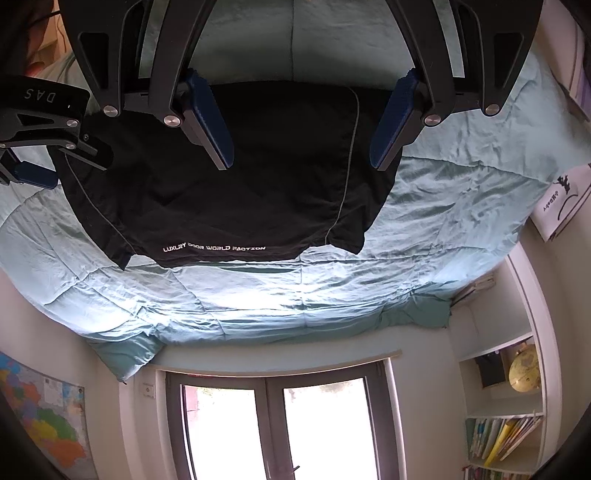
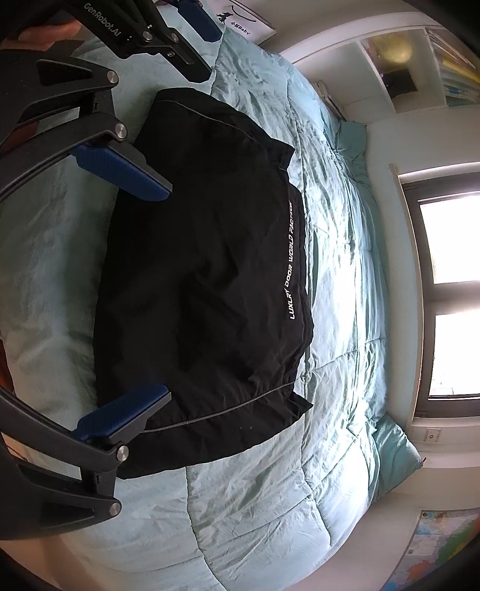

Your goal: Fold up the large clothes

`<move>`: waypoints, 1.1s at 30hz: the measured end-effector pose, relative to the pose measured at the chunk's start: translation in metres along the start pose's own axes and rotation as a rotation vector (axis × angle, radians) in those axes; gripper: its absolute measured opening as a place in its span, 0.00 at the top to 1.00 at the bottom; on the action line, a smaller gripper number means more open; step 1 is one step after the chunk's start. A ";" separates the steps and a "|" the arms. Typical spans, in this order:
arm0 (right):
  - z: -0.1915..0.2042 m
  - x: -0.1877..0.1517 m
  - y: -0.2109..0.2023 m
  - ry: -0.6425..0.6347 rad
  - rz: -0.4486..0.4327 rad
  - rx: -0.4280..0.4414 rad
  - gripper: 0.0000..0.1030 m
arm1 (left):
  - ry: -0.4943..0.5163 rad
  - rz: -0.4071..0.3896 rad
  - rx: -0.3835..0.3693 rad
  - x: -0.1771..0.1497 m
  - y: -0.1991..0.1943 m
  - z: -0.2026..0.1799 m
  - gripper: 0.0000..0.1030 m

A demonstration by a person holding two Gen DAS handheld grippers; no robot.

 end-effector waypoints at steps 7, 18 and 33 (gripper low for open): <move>0.001 -0.001 0.001 -0.001 0.004 0.000 0.03 | -0.001 0.008 0.003 -0.001 0.001 0.001 0.25; 0.003 -0.003 0.002 0.003 0.008 -0.002 0.03 | -0.017 0.022 -0.001 -0.004 0.003 0.002 0.25; 0.006 -0.005 0.004 0.002 0.015 -0.001 0.03 | -0.018 0.004 0.009 -0.003 0.001 0.003 0.25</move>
Point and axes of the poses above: each gripper's, at about its wrist camera, not at the fingertips, and y roughly the way its jaws point, z to its left, x to its top, the point moved 10 cm from there along y, roughly the way its jaws point, and after that the axes turned 1 degree about z, right-handed, at the moved point
